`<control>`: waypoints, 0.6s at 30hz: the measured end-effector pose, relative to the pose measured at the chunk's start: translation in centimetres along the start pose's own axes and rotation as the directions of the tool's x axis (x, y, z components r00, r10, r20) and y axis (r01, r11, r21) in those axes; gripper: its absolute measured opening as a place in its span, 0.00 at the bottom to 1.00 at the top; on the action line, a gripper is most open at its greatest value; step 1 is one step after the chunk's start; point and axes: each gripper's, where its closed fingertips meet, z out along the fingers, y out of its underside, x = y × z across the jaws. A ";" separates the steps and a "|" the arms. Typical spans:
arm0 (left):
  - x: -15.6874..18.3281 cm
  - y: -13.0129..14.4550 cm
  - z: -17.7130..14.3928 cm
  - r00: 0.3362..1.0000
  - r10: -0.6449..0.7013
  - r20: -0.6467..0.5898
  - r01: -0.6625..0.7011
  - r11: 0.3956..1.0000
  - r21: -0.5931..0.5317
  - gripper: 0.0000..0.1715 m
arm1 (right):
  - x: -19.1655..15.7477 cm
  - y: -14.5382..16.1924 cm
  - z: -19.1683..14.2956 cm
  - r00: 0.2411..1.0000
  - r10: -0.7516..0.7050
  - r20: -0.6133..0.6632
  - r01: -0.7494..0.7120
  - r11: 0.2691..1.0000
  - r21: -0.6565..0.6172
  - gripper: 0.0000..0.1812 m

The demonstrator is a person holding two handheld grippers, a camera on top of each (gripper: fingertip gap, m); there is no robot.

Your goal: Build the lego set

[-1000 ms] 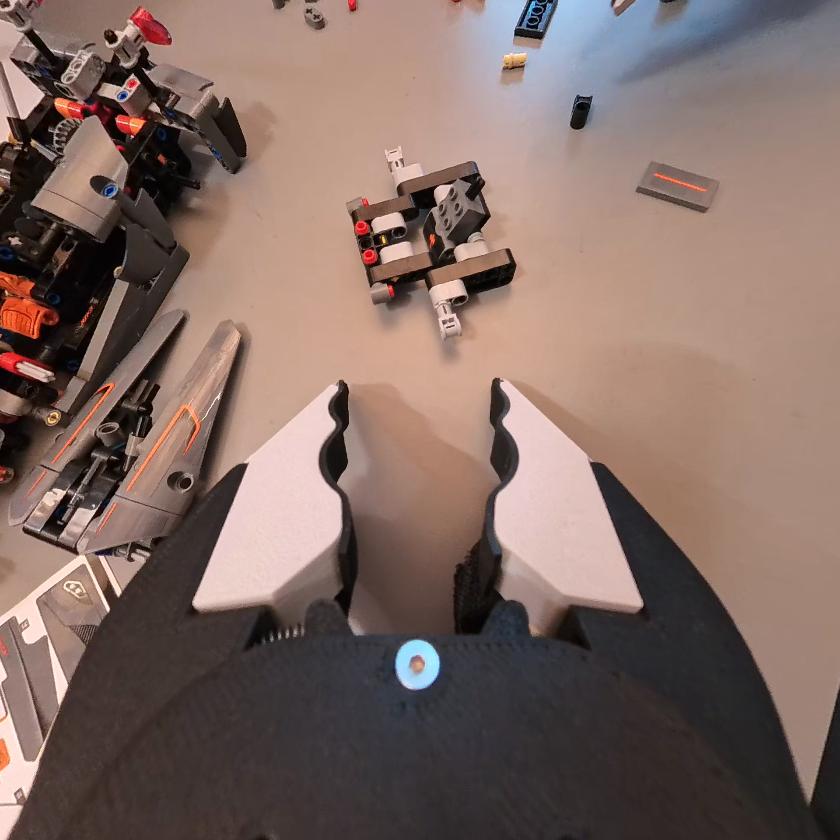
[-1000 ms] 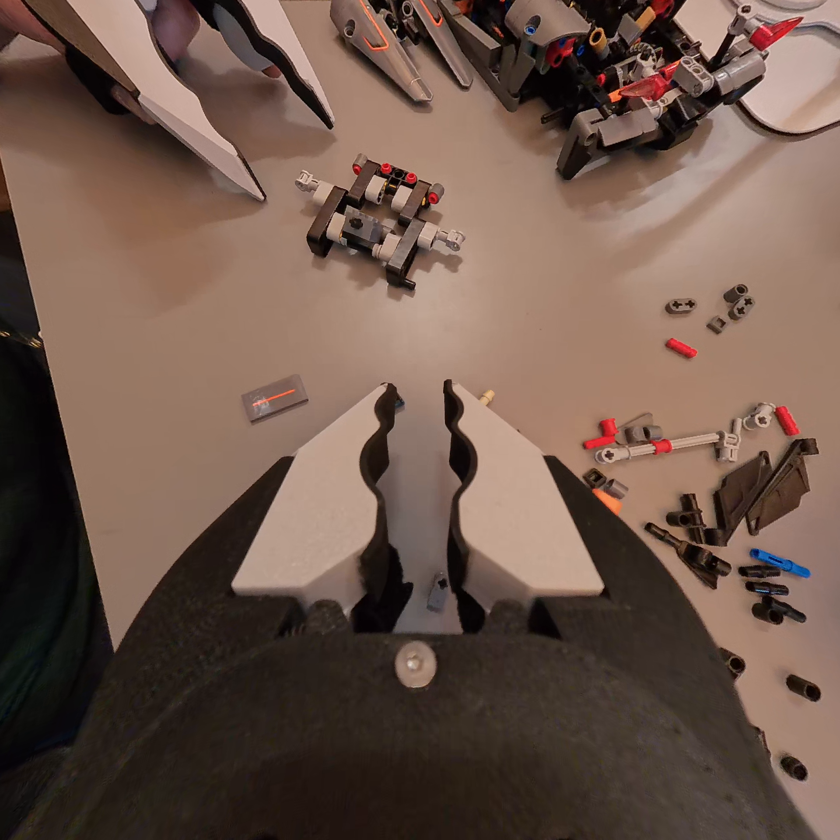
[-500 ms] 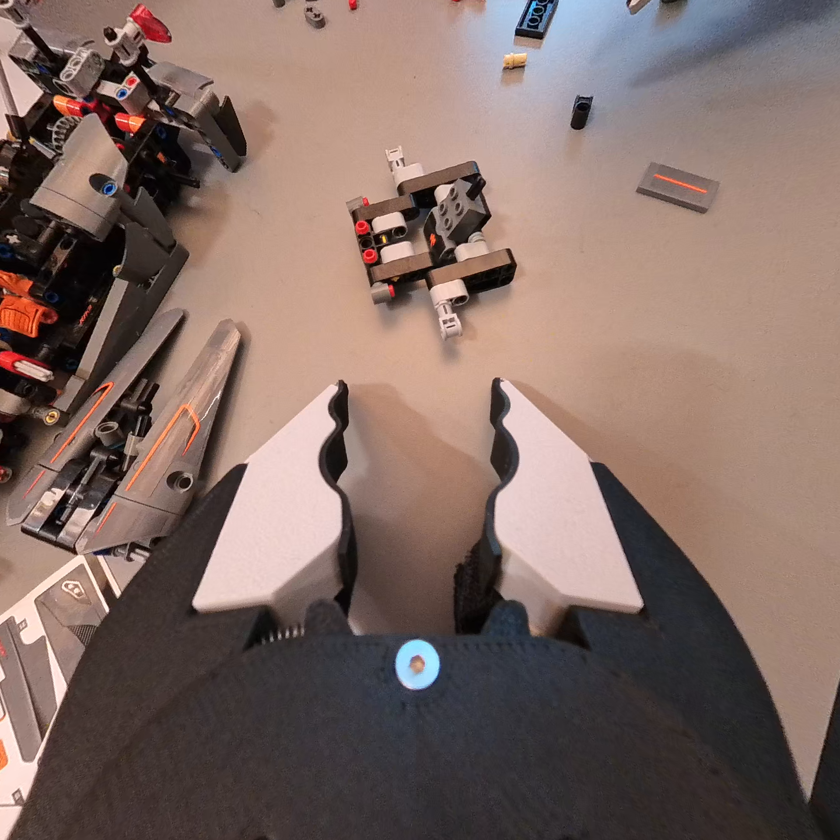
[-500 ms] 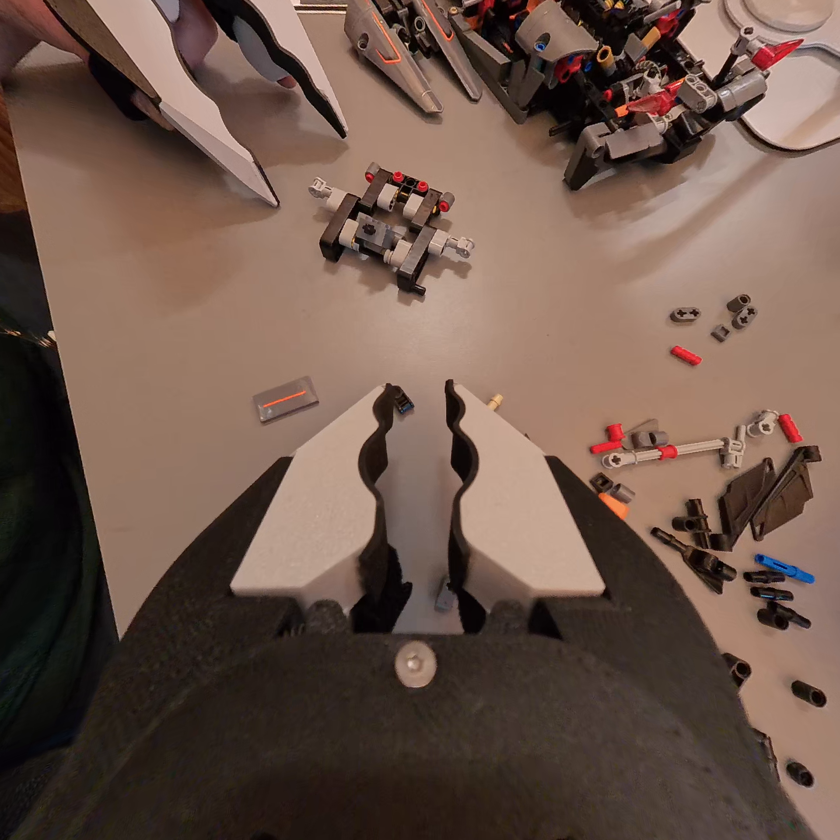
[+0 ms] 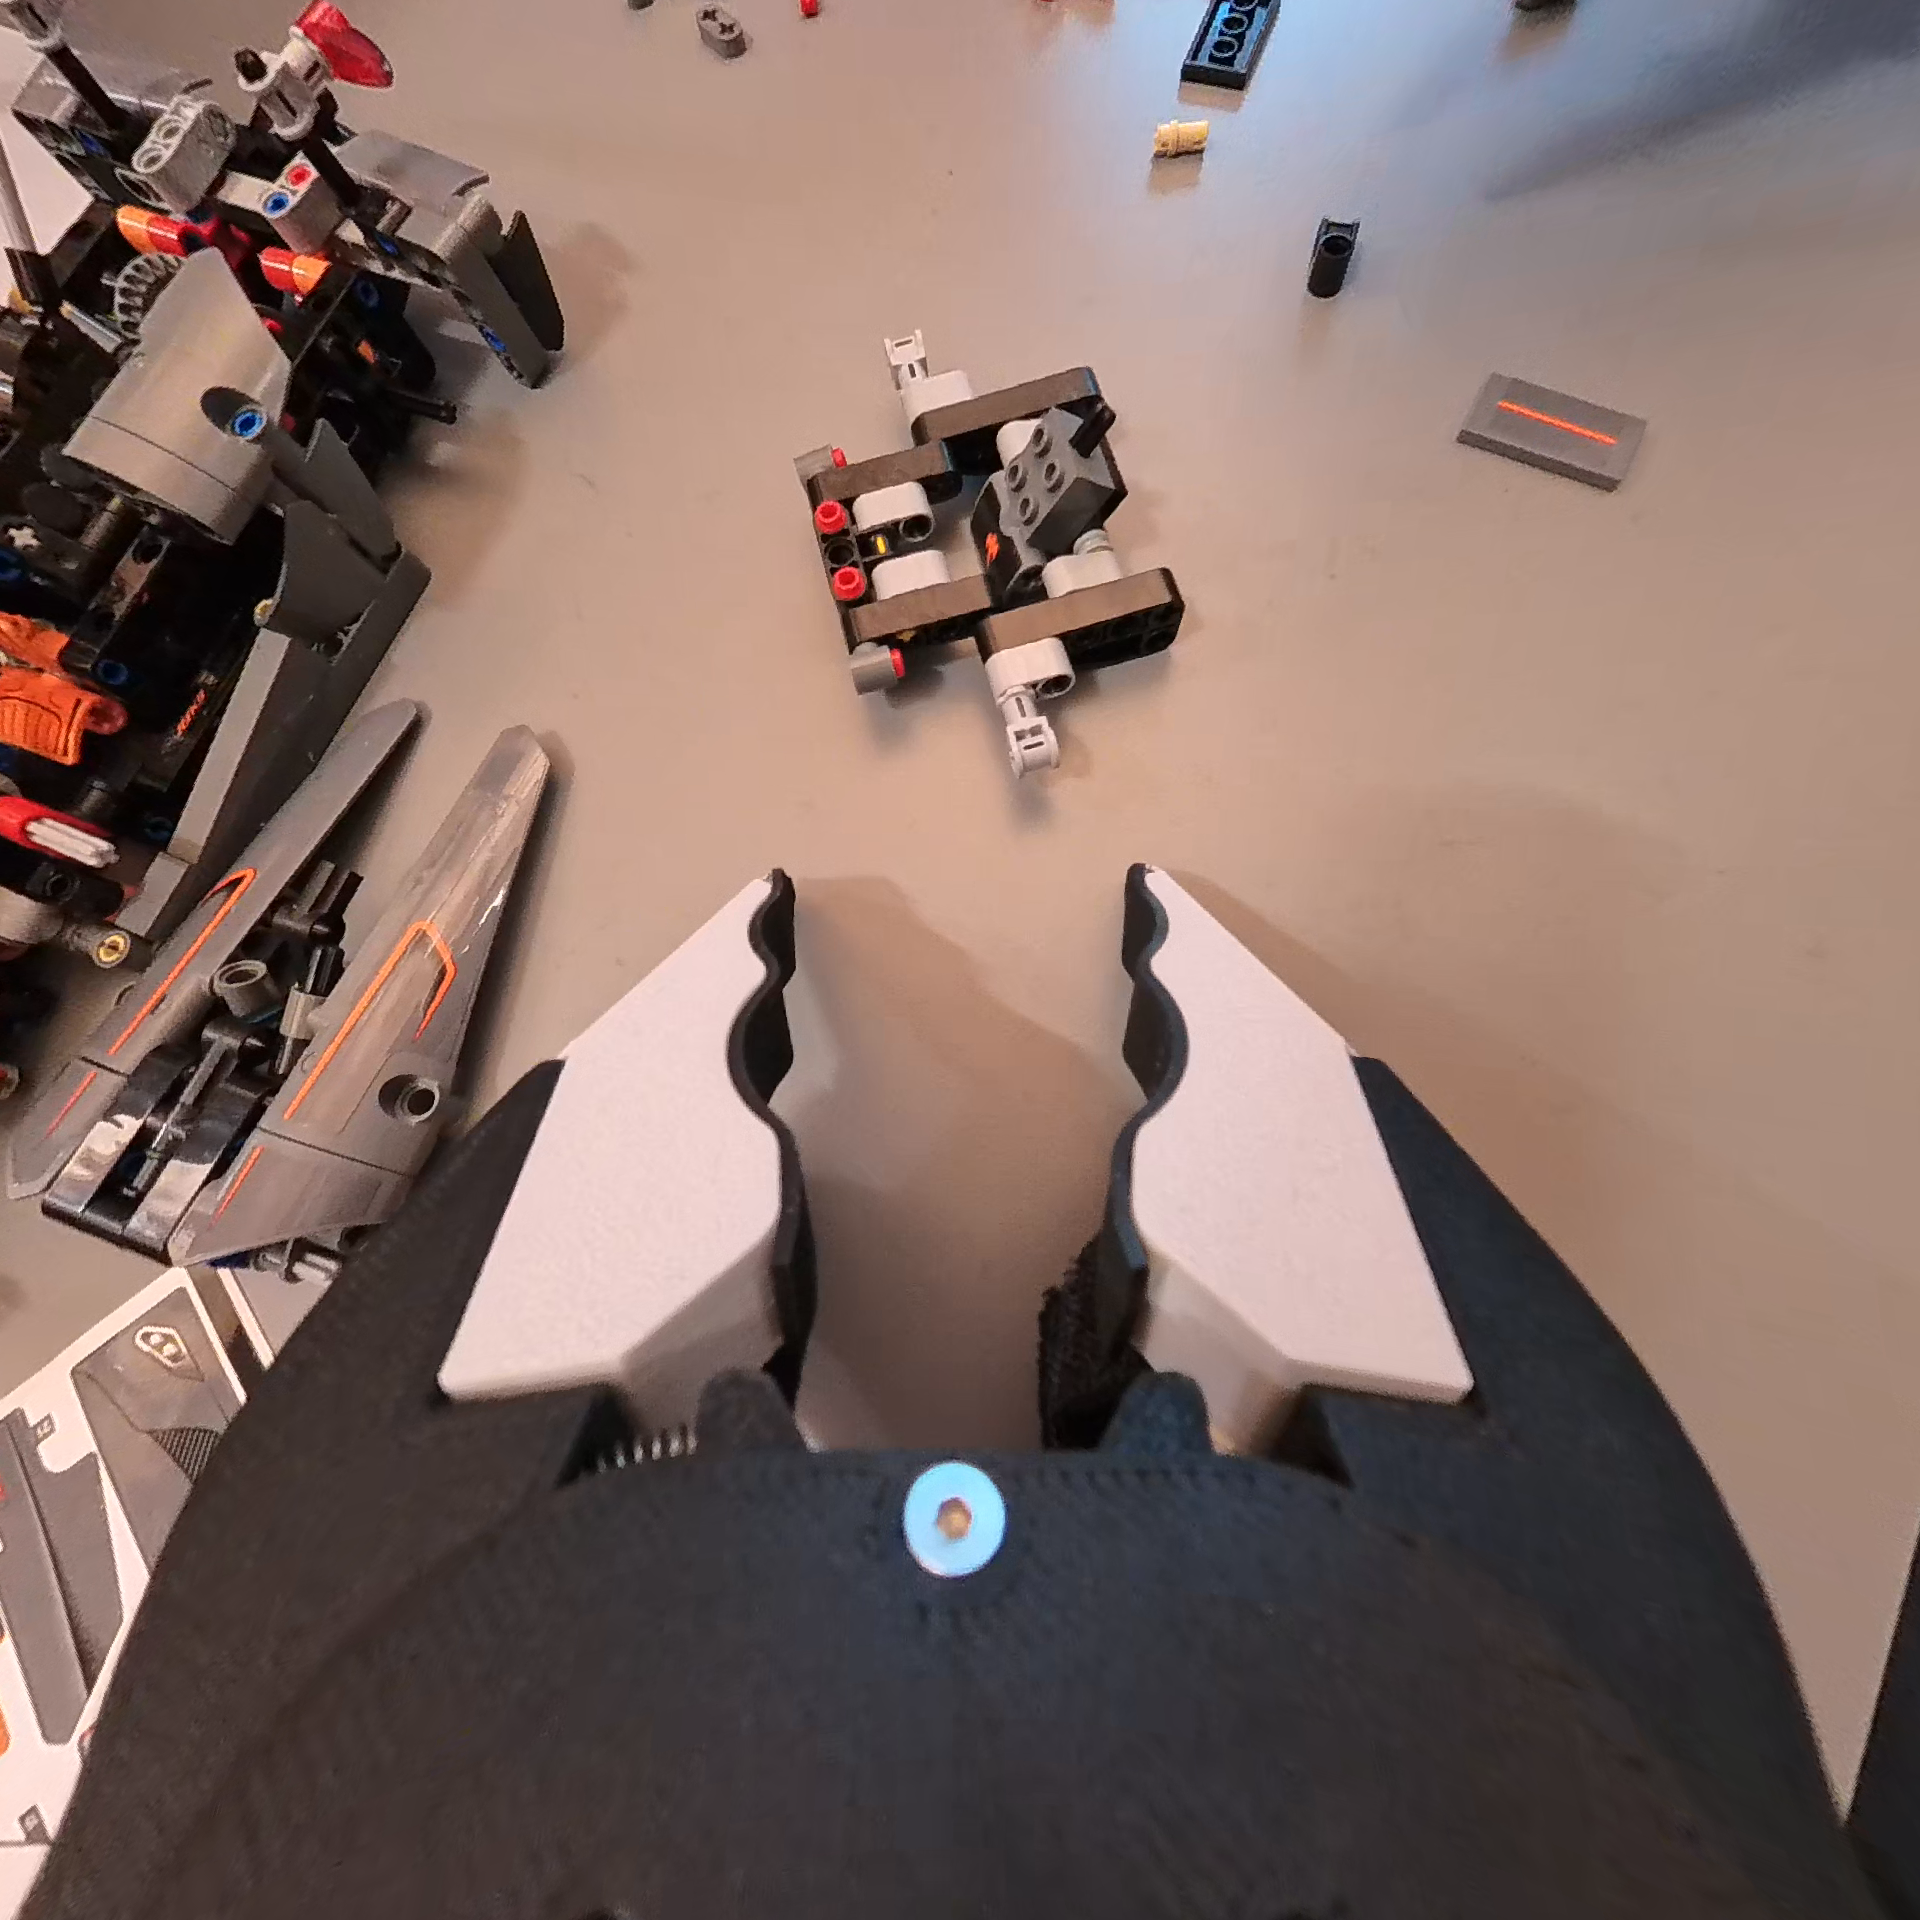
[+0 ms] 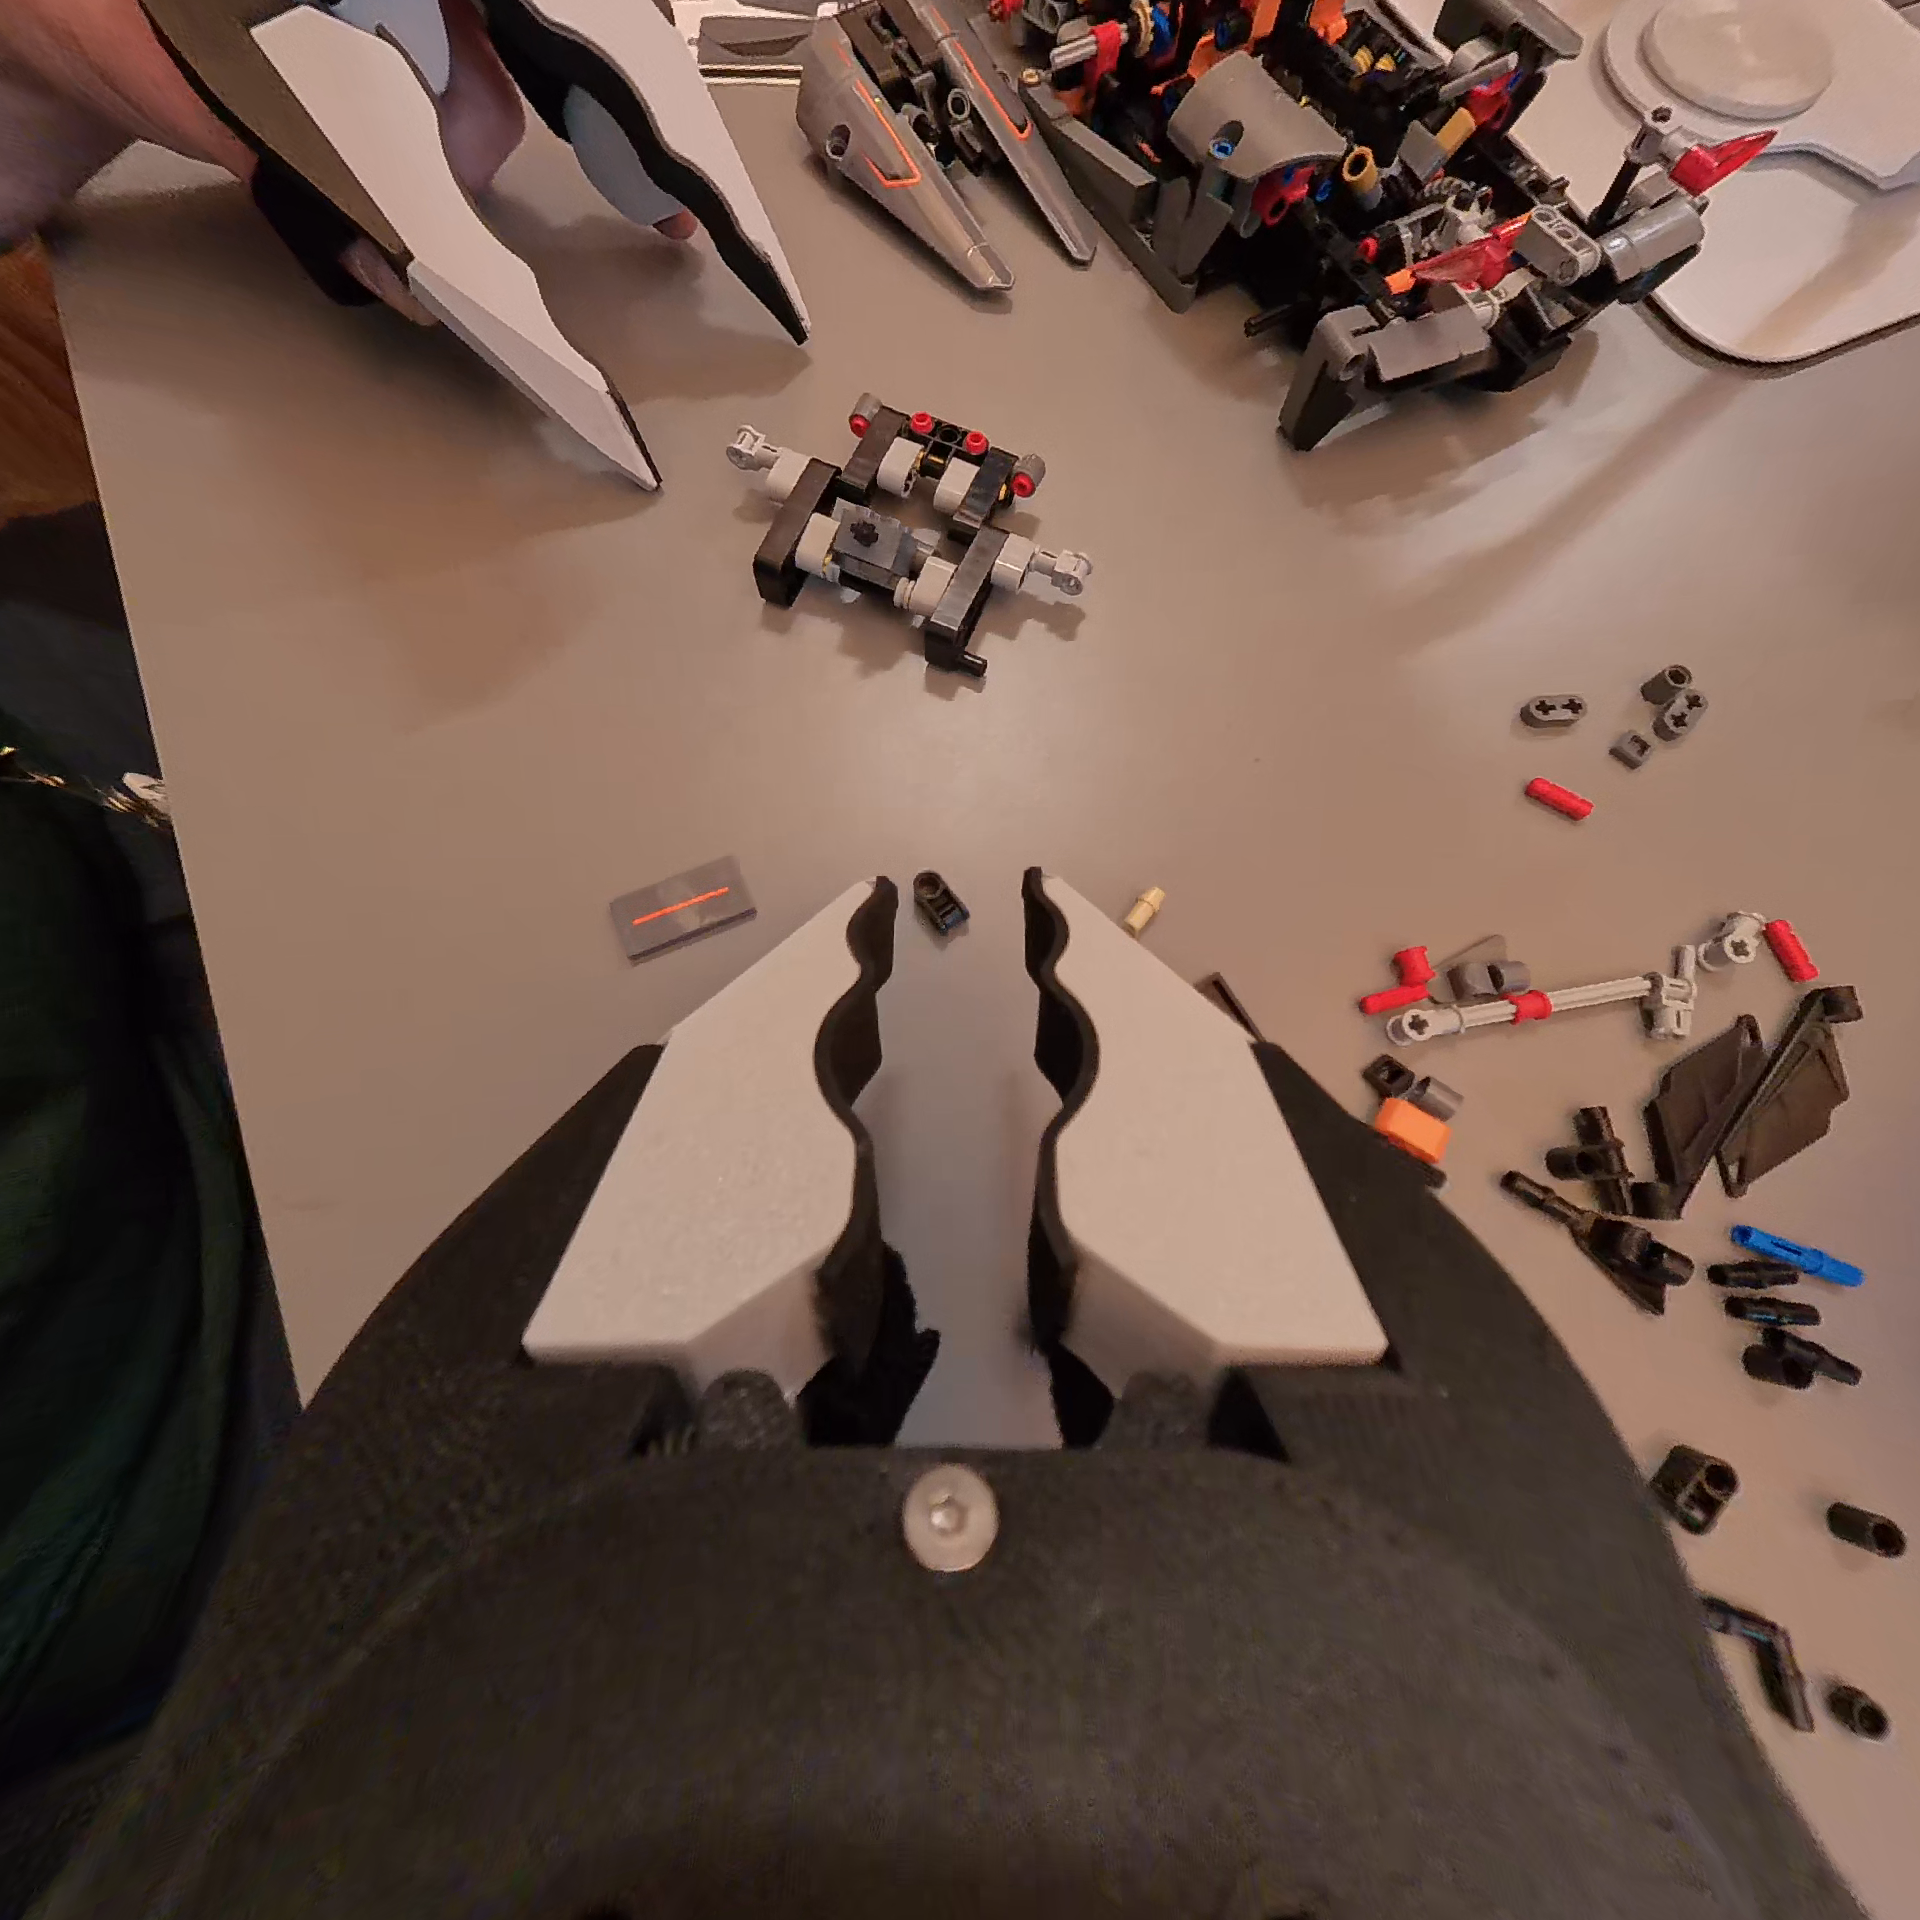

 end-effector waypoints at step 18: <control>1.2 -3.6 3.1 0.997 0.000 0.080 -0.002 1.000 0.018 0.51 | -1.6 1.5 -0.5 1.000 0.026 0.013 -0.027 0.999 0.033 0.13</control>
